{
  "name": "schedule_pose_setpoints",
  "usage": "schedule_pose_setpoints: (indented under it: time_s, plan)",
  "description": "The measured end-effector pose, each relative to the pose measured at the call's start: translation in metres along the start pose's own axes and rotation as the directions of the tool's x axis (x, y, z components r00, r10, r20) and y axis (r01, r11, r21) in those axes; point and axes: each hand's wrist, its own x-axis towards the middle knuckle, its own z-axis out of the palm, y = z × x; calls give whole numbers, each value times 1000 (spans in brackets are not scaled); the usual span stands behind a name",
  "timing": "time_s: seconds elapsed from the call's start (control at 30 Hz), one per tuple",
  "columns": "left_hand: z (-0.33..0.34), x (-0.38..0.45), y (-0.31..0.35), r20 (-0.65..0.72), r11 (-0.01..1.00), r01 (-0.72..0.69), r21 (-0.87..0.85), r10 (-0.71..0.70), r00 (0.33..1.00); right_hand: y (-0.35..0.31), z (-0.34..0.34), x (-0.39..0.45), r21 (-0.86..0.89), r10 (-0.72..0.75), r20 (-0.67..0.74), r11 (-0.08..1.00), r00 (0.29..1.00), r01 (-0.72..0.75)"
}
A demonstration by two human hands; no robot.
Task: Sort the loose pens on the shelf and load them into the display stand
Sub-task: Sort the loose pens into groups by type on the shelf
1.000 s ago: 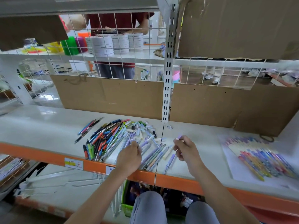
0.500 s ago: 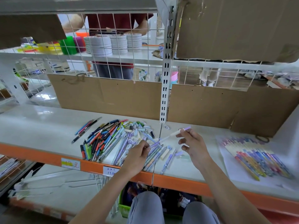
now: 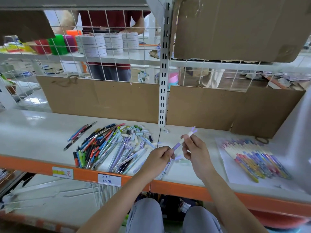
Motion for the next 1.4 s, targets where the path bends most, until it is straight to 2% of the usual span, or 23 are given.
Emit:
schedule_pose_setpoints:
  time_s: [0.13,0.23,0.3,0.37,0.4,0.47,0.5,0.57,0.6,0.63,0.8,1.13,1.23,1.4]
  plan:
    - [31,9,-2,-82,997,3,83,3,997,8,-11,0,-12,23,-95,1000,995,-24]
    - [59,17,-1,-116,993,-37,110,50,992,22,-20,-2,-63,93,-109,993,990,-100]
    - [73,25,-1,-65,974,-71,215,87,994,31,-31,-2,-167,131,-123,974,984,-150]
    - [82,29,-11,23,897,-164,411,170,985,35,-51,3,-342,124,-134,925,983,-163]
    - [84,29,-18,56,847,-205,491,205,977,35,-65,7,-444,108,-142,881,984,-161]
    - [87,28,-34,73,804,-264,533,267,961,32,-97,14,-669,46,-156,730,987,-140]
    - [87,26,-39,68,806,-273,525,280,958,31,-113,18,-779,17,-161,612,987,-137]
    - [86,24,-44,31,835,-247,492,267,963,33,-141,24,-937,-20,-177,308,984,-163]
    - [85,25,-44,6,848,-225,479,253,967,34,-151,25,-967,-23,-190,177,982,-183]
    - [85,25,-45,-13,856,-211,471,246,969,37,-160,27,-976,-21,-203,90,979,-200]
    - [87,24,-45,-34,864,-205,460,248,968,46,-168,28,-984,-67,-166,-51,984,-169]
    - [86,23,-46,-24,874,-179,451,213,977,38,-161,33,-976,-58,-189,-99,980,-194]
    - [86,24,-48,-29,864,-208,458,248,968,40,-143,28,-996,-38,-93,-5,995,-94]
    - [80,24,-49,-15,805,-243,541,298,954,42,-109,8,-967,-10,149,205,989,148]
